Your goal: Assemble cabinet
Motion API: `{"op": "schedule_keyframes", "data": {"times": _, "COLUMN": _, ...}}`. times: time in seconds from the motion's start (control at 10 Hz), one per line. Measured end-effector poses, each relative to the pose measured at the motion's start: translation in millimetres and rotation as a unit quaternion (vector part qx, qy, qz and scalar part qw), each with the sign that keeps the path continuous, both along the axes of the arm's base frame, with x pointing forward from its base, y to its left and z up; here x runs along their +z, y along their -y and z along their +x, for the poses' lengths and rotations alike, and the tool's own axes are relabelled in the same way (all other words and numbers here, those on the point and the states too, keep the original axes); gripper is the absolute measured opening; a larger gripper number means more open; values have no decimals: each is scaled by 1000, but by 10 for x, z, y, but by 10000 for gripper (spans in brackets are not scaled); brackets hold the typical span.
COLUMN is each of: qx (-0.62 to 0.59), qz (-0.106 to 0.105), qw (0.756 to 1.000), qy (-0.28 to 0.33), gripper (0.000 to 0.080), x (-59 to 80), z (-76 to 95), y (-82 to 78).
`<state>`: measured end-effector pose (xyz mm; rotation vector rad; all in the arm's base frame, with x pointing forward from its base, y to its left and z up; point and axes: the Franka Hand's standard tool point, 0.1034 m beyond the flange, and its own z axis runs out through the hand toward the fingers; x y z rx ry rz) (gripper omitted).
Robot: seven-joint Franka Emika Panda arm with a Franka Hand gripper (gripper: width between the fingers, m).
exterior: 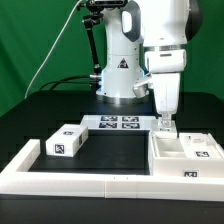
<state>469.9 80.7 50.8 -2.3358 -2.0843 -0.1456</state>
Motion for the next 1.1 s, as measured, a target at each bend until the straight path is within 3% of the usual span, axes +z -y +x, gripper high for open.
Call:
{"op": "schedule_keyframes", "data": {"times": 0.2, "qx": 2, "qz": 2, "qw": 1000, "qy": 5, "gripper": 70, "x": 9, "z": 95, "y": -10}}
{"op": "schedule_keyframes", "data": {"times": 0.7, "qx": 6, "qz": 2, "qw": 1000, "qy": 6, "gripper": 70, "x": 11, "z": 106, "y": -3}}
{"op": "schedule_keyframes", "data": {"times": 1.1, "qx": 11, "qz": -1, "qw": 1000, "qy": 3, "gripper": 70, "x": 34, "z": 321, "y": 32}}
